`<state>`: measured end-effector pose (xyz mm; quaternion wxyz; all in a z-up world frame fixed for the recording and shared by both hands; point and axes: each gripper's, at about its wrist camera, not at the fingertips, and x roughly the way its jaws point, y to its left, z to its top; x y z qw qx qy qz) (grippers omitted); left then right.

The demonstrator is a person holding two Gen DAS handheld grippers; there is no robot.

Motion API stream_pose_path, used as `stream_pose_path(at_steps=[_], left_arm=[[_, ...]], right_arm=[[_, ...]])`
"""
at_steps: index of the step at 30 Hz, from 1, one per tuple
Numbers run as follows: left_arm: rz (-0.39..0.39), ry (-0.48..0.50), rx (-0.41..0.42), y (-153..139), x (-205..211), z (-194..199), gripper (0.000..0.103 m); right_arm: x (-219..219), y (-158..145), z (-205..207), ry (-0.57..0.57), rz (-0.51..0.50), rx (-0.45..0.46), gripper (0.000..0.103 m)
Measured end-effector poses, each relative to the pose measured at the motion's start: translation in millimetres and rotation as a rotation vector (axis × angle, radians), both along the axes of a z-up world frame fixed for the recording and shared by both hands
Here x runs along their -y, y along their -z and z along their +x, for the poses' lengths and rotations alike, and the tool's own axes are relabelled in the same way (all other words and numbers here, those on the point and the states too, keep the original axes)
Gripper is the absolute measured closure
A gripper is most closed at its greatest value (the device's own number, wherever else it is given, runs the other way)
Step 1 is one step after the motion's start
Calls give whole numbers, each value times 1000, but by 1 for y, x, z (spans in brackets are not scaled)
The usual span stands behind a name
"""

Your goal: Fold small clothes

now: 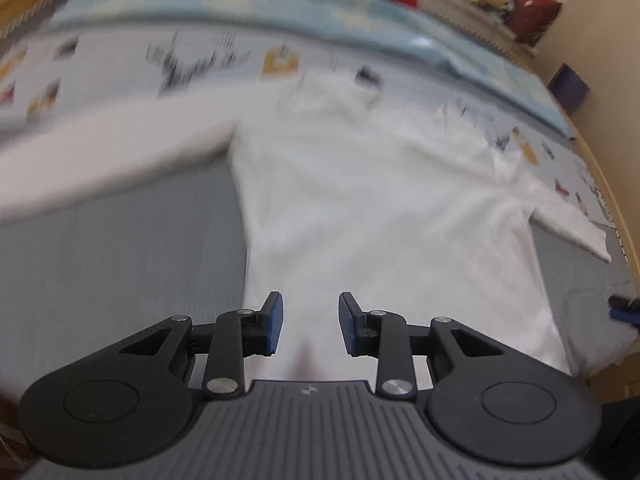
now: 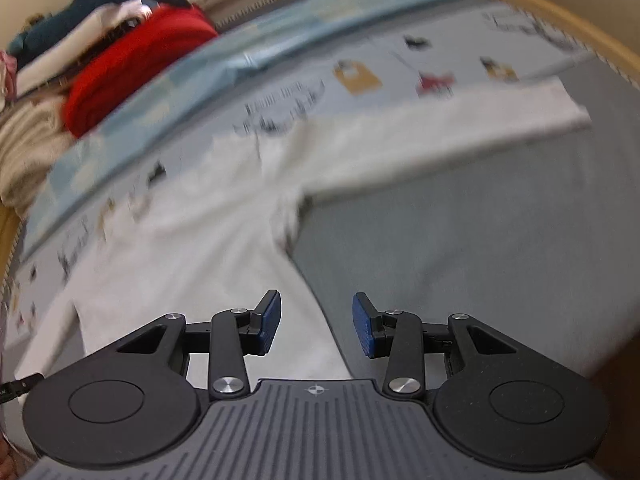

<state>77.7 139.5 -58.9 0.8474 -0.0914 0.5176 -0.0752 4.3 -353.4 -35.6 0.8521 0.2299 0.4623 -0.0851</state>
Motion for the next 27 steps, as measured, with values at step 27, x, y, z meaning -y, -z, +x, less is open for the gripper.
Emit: stream_pose_path(at_steps=[27], left_arm=[[164, -90, -228, 68, -15, -59, 100]], right_arm=[[-17, 79, -34, -24, -113, -261, 99]])
